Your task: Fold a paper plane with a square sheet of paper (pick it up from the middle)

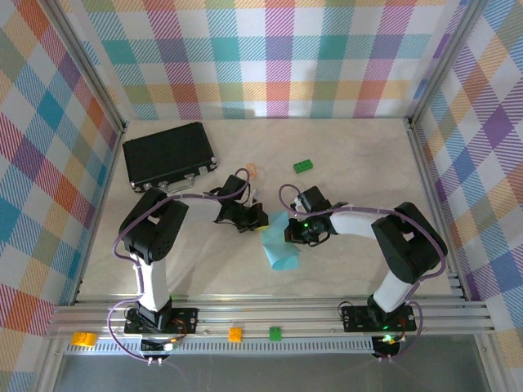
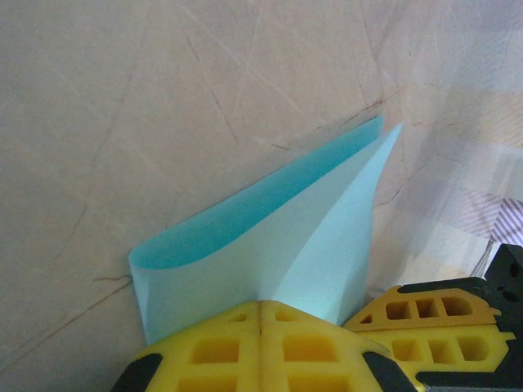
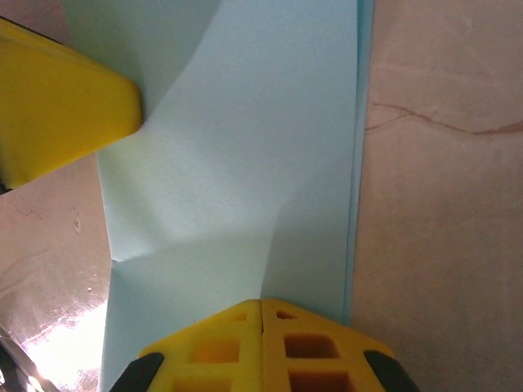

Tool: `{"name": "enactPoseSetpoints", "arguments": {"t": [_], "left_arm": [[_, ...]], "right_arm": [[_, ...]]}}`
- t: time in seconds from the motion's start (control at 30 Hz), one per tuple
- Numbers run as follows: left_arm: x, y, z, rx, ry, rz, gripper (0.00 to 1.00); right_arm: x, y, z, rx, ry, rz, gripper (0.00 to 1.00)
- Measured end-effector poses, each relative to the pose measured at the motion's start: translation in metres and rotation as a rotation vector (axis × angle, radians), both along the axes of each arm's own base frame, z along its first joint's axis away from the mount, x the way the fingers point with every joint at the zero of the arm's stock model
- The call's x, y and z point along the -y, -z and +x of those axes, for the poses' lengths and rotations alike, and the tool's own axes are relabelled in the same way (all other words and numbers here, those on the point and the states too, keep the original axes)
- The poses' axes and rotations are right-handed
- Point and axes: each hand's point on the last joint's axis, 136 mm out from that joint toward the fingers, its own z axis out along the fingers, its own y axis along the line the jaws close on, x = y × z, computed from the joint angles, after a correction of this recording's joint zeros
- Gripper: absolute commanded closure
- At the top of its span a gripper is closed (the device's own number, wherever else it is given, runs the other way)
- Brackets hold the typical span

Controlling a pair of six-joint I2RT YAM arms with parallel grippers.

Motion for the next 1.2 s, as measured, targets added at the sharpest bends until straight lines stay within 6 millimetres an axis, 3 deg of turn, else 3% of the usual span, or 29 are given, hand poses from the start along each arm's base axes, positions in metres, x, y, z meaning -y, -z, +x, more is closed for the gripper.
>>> {"name": "enactPoseSetpoints", "arguments": {"t": [1.03,1.2], "left_arm": [[-0.032,-0.002,0.048,0.023,-0.225,0.037,0.99],[-0.053,-0.018,0.048,0.062,-0.295,0.066,0.97]], "right_arm": [[0.000,0.000,0.000,0.010,0.006,0.010,1.00],[0.000,0.000,-0.001,0.006,0.031,0.025,1.00]]}}
